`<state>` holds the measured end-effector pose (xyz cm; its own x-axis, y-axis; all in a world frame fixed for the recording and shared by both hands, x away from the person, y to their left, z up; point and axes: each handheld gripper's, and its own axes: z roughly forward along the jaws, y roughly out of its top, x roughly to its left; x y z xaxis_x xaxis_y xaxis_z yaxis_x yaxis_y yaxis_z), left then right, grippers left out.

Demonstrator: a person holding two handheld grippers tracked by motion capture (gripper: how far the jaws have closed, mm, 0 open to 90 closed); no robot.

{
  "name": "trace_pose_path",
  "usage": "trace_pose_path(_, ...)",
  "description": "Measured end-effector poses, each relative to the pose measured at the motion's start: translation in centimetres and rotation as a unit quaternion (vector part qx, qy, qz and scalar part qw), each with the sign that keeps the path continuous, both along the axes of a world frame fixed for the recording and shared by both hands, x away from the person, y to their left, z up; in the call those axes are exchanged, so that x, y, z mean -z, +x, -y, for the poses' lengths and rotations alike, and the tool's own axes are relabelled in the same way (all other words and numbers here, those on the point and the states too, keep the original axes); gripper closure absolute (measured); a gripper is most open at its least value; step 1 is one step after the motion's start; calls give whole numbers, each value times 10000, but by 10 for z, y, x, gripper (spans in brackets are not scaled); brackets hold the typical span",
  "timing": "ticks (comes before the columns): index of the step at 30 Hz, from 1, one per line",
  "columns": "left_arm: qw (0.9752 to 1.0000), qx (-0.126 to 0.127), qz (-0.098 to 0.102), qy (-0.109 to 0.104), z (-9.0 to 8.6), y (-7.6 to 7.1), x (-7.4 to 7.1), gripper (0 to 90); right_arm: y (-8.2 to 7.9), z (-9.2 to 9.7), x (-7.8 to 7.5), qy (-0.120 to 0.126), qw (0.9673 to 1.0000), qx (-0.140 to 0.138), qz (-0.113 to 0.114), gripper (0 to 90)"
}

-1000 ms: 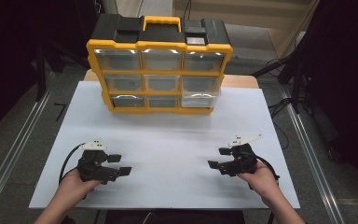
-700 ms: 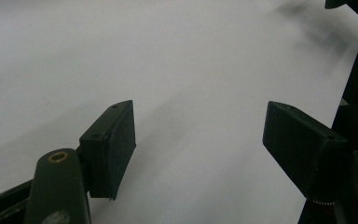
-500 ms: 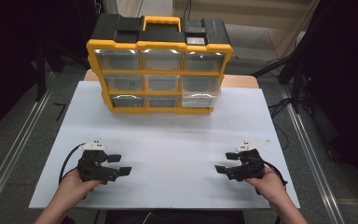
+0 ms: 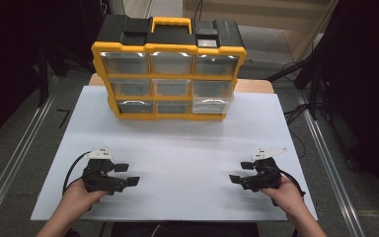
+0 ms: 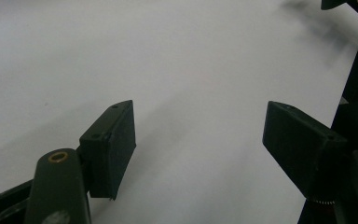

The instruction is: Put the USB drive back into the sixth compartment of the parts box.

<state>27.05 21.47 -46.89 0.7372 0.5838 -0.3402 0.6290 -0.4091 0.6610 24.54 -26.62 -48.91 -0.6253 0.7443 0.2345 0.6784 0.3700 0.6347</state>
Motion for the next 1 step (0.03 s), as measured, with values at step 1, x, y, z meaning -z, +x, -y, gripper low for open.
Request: trace_pose_path(1,10000,-4,7,3,0,0,0,267,0,0,1,-11,10000,-5,-16,244)
